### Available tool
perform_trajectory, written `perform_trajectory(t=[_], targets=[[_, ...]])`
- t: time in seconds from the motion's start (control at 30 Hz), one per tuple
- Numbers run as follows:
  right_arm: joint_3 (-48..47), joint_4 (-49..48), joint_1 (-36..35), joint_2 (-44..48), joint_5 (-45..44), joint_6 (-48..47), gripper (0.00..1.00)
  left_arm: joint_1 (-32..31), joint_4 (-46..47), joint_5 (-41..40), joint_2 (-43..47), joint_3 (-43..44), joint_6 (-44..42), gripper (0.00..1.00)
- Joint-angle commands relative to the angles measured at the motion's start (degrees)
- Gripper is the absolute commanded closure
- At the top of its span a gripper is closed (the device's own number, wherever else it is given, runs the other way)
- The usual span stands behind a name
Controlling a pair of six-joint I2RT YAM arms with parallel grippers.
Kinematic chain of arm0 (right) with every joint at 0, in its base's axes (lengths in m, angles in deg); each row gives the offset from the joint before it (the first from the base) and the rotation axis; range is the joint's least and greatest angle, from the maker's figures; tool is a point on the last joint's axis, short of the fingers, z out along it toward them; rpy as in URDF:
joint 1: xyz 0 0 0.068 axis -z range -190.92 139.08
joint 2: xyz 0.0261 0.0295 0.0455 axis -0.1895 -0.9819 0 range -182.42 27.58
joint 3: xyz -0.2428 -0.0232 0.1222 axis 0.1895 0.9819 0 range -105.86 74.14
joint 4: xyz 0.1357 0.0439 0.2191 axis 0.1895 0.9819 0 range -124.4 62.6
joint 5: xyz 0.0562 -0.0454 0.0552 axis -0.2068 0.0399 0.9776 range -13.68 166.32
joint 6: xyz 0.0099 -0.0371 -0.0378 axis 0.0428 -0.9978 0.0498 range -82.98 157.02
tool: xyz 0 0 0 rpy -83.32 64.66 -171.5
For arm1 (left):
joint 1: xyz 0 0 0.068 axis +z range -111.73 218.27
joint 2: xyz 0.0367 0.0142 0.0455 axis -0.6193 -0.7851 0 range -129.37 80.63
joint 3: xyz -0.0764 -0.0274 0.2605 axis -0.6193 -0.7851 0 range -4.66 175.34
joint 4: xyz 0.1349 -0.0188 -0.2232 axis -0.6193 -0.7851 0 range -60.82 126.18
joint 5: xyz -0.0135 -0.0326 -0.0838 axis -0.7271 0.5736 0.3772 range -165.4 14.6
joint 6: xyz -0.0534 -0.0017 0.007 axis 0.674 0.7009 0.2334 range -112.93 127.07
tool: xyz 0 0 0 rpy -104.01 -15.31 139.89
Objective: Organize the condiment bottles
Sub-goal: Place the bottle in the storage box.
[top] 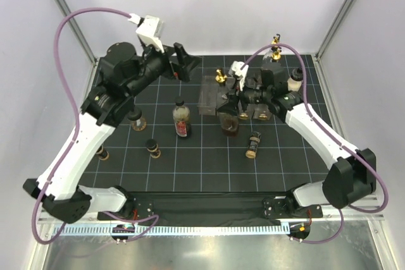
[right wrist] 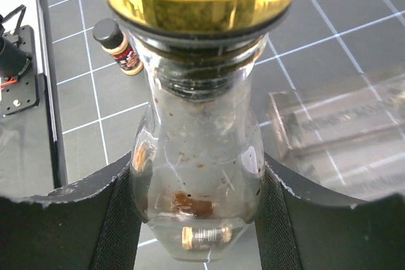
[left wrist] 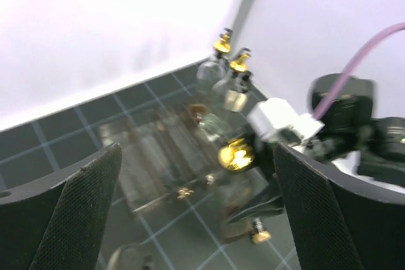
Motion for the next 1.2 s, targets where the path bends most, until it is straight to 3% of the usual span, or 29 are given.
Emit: perform_trajectory(t=[0.0, 0.37, 0.5, 0.67, 0.9, 1.17], targets=[[-0.5, -3.4, 2.9, 6.6, 3.2, -0.4, 0.96, 0.3, -1.1, -7.2, 4.0, -3.3, -5.5, 0.00], [1.3, 1.6, 13.0, 13.8, 5.7, -0.7, 0.96, 0.9, -0.8, -29.6, 13.2, -16.4, -20.6, 0.00], [1.3, 3.4, 15.4, 15.3, 4.3, -0.6, 0.96, 1.7, 2.3, -33.4, 15.4, -21.7, -22.8, 0.00], [1.4, 4.7, 18.3, 16.7, 0.5, -0.1, 0.96, 5.2, 4.3, -34.2, 17.5, -26.0, -21.7, 0.00], [2.3, 4.1, 21.9, 17.5, -4.2, 1.5, 0.96, 14.7, 4.9, -26.4, 17.5, -28.9, -16.3, 0.00], [3.0, 0.2, 24.2, 16.5, -8.2, 3.9, 0.96, 16.3, 7.0, -25.5, 17.9, -34.1, -13.4, 0.00]])
